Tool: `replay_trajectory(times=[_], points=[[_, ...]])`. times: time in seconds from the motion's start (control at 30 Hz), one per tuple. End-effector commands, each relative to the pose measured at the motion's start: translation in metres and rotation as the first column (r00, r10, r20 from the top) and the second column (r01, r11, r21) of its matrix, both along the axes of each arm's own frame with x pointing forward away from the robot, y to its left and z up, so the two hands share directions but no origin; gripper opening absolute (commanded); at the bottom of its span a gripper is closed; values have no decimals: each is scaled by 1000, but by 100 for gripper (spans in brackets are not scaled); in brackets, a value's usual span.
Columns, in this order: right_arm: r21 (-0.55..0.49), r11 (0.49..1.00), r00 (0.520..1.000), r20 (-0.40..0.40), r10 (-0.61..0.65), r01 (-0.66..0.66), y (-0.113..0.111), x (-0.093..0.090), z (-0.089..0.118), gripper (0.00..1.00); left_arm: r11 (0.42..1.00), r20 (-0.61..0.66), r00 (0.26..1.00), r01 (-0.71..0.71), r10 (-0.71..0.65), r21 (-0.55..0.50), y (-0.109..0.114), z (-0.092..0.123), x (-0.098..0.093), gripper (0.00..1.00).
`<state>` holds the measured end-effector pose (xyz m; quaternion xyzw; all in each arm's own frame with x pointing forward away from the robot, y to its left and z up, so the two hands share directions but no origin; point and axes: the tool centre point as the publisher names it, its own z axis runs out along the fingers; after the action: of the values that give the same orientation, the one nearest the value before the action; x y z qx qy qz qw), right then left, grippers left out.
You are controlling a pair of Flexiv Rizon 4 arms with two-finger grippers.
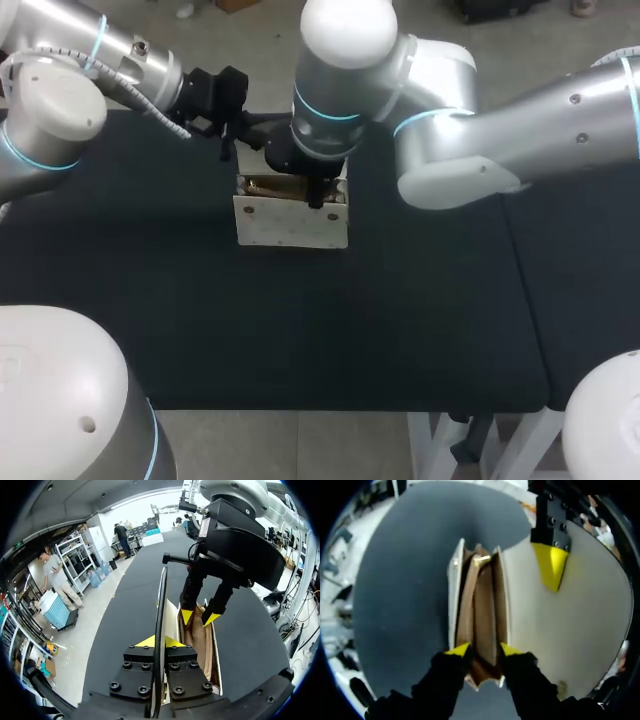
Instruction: Pick up the bag, open it, inspect its contents, close it, and place it on the opposite side
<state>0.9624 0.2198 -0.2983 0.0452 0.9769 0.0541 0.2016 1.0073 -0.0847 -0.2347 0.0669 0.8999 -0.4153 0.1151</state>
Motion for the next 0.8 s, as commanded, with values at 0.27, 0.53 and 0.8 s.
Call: replay_trajectory(times=[0.27,0.53,0.8], points=[[3,1000,1000,-2,-19,19,6,13,4,29,1000,-8,1000,6,-6,-5,-1,-4,4,0],[2,999,994,99,-47,48,-6,-2,35,24,1000,-39,999,-1,1,-10,-1,-15,12,0],[15,998,985,158,-63,61,-14,-28,51,15,1000,-48,999,-12,12,-12,1,-31,26,0]])
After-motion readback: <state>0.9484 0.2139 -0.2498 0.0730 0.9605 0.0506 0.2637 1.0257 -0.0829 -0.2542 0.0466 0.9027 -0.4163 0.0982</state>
